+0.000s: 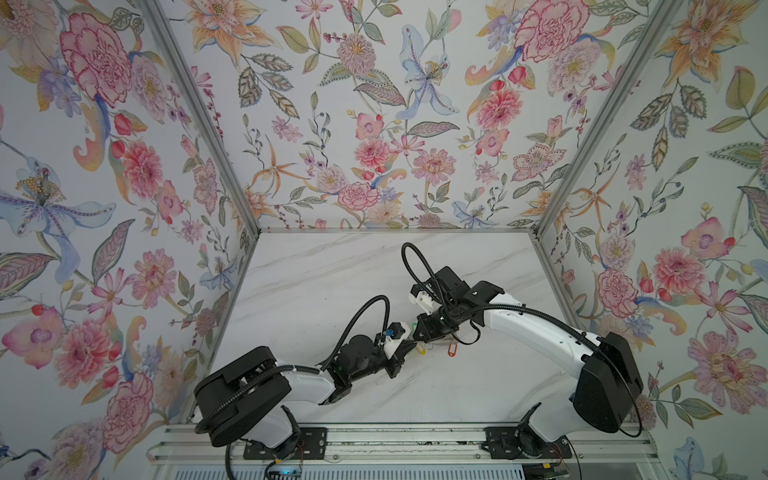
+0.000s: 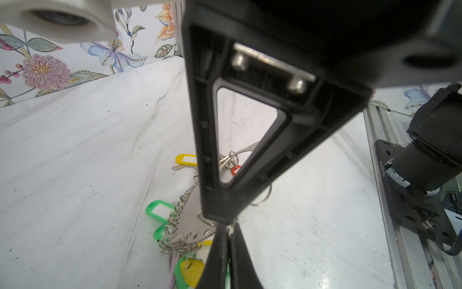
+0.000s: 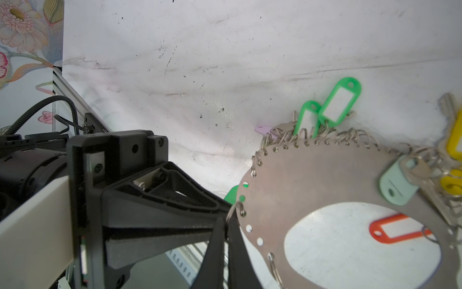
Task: Remove the keys from the keyring
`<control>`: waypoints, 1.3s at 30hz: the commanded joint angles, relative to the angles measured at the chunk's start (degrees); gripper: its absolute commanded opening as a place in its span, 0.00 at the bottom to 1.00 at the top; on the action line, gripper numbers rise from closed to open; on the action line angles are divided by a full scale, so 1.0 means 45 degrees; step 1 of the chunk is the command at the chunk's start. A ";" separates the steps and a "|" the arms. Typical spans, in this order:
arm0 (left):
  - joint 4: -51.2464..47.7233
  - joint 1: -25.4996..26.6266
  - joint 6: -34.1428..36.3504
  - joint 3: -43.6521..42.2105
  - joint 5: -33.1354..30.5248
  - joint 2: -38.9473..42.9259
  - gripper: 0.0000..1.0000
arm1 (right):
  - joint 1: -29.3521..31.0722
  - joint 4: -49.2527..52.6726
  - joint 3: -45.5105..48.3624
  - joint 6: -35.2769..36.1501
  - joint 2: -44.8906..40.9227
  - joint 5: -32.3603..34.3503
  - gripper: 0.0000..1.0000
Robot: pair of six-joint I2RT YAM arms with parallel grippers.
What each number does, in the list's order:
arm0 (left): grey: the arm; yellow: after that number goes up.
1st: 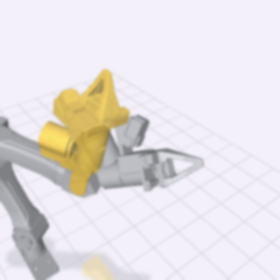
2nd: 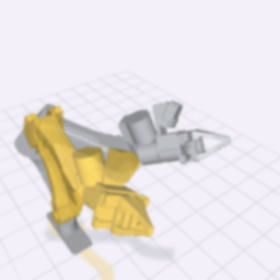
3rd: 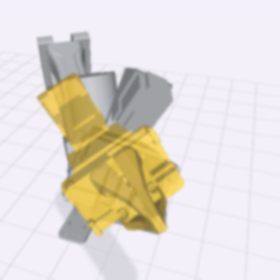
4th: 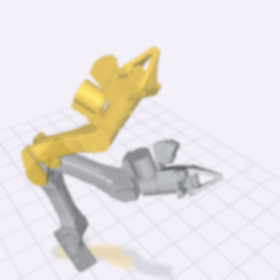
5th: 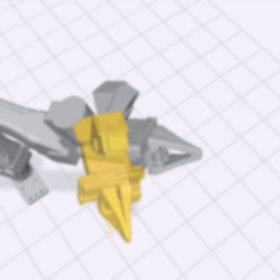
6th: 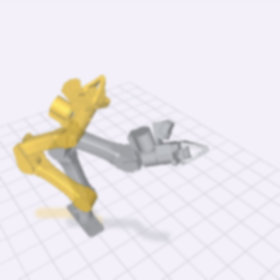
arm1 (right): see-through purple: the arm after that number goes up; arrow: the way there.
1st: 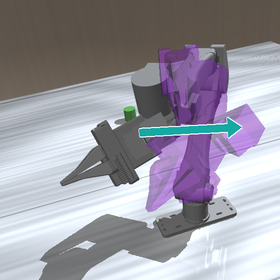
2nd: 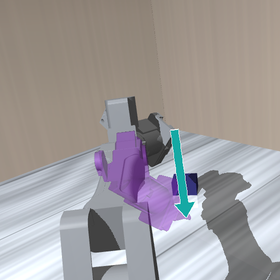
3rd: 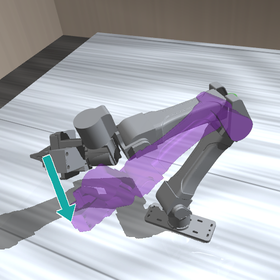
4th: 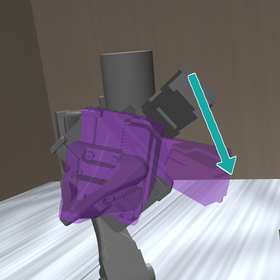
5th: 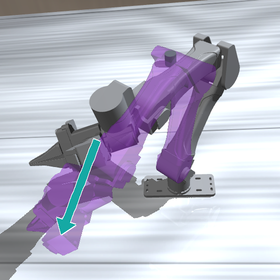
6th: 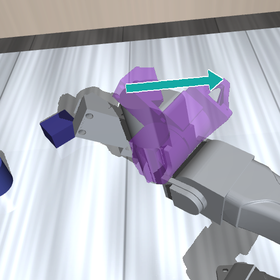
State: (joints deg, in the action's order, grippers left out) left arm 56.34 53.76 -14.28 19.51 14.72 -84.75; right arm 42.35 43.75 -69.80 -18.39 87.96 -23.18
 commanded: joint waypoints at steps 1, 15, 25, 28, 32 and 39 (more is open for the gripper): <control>0.0430 -0.0012 0.0244 0.0001 0.0069 0.0335 0.00 | 0.0055 0.0510 -0.0366 0.0199 0.0066 0.0149 0.05; 0.0430 -0.0012 0.0211 -0.0077 0.0041 0.0235 0.00 | 0.0091 0.0676 -0.0785 0.0179 -0.0035 0.0542 0.02; 0.0122 -0.0013 -0.0057 0.0134 0.0462 0.0706 0.00 | 0.0676 0.0918 -0.0952 0.0619 -0.0133 0.1546 0.00; 0.0051 -0.0012 -0.0087 0.0173 0.0564 0.0786 0.00 | 0.0805 0.1160 -0.1015 0.0731 -0.0143 0.2289 0.00; 0.0007 -0.0012 -0.0194 0.0288 0.0892 0.0787 0.00 | 0.1076 0.1350 -0.1110 0.0801 -0.0024 0.3103 0.00; -0.0127 -0.0062 -0.0473 0.0438 0.1439 0.0768 0.00 | 0.1402 0.1451 -0.1281 0.0806 0.0159 0.4518 0.00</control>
State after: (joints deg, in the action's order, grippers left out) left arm 53.80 53.63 -15.46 19.88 17.21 -82.59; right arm 48.69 49.19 -73.95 -15.97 87.99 -9.30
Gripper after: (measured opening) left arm 0.070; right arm 0.049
